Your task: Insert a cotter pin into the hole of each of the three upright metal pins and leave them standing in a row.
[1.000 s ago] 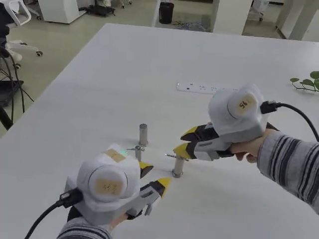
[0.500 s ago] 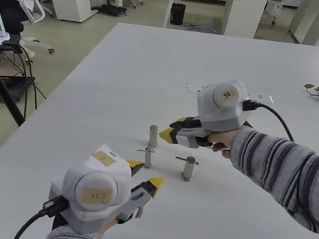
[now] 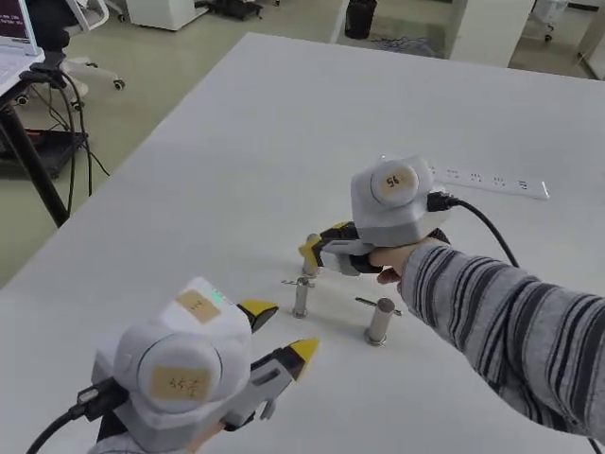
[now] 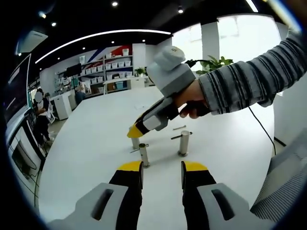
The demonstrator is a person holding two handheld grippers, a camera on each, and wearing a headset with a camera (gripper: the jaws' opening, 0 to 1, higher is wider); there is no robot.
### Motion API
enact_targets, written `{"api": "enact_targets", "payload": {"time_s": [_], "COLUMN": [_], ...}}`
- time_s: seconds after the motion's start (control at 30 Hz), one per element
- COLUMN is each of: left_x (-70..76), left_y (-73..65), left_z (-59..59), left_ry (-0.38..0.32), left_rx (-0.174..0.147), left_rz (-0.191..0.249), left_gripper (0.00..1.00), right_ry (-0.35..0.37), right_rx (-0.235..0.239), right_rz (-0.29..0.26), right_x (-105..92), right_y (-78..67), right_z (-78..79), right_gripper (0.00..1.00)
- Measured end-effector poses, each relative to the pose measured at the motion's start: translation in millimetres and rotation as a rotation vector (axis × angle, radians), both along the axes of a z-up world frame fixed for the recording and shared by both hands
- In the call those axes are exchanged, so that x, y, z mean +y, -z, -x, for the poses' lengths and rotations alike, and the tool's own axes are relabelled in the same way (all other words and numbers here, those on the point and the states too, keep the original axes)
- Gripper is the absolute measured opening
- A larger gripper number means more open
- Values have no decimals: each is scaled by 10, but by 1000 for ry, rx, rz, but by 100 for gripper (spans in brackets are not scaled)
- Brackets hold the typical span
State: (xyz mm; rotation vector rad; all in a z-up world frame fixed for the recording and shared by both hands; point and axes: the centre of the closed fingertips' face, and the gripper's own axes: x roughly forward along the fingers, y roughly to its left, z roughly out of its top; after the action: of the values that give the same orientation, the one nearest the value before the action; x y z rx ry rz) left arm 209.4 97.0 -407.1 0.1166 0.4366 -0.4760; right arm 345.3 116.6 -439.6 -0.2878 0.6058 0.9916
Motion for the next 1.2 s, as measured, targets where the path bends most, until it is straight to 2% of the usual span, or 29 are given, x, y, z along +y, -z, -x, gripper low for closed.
{"api": "enact_targets", "payload": {"time_s": [0.2, 0.47, 0.53, 0.63, 0.9, 1.2], "left_x": [28, 49, 50, 42, 31, 11], "left_y": [-5, 52, 72, 83, 82, 105], "left_z": [2, 43, 50, 54, 60, 77], "left_ry": [-2, -7, -7, -4, 2, 13], "left_rx": [-21, -11, -9, -6, -15, -11], "left_rz": [-1, 3, 0, 2, 2, -3], "left_gripper": [29, 30, 30, 30, 31, 31], "right_ry": [-12, -10, 8, 16, 32, 60], "right_rx": [-14, -20, 7, 6, -4, -22], "right_rz": [33, 39, 30, 39, 75, 116], "right_x": [45, 15, -2, -34, -259, -625], "right_y": [82, 109, 113, 113, 103, 67], "right_z": [-24, -63, -62, -66, -25, 2], "right_gripper": [13, 9, 9, 9, 9, 9]}}
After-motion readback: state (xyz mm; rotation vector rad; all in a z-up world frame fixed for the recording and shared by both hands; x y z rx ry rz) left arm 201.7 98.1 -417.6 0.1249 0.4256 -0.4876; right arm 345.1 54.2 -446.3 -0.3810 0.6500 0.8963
